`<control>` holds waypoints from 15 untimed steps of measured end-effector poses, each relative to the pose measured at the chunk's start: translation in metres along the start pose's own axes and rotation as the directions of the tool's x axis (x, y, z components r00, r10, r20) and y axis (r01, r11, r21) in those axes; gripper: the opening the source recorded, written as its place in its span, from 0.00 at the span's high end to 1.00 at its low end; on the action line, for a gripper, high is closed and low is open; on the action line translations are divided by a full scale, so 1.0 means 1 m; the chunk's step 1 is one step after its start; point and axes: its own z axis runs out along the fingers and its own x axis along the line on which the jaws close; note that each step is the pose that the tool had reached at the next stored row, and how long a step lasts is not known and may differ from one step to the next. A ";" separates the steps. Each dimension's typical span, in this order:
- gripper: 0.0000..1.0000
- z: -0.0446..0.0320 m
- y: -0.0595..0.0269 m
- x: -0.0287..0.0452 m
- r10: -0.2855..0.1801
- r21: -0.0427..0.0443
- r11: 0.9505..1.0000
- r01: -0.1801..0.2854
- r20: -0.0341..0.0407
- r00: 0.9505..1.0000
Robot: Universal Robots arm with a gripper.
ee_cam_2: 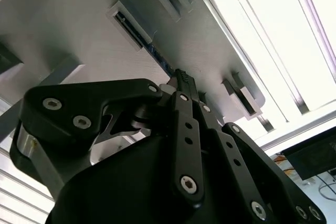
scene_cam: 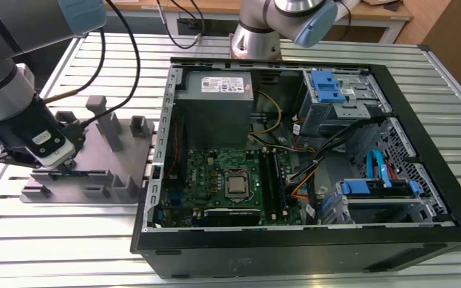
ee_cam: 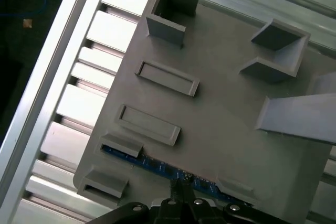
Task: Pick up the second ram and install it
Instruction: 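Pick up the second ram and move it above second insertion slot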
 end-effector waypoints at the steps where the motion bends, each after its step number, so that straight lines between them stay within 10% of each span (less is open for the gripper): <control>1: 0.89 0.0000 0.0000 0.0000 -0.006 0.000 1.000 0.006 0.000 1.000; 15: 0.89 0.0000 0.0000 0.0000 -0.103 -0.002 0.995 0.103 -0.004 0.995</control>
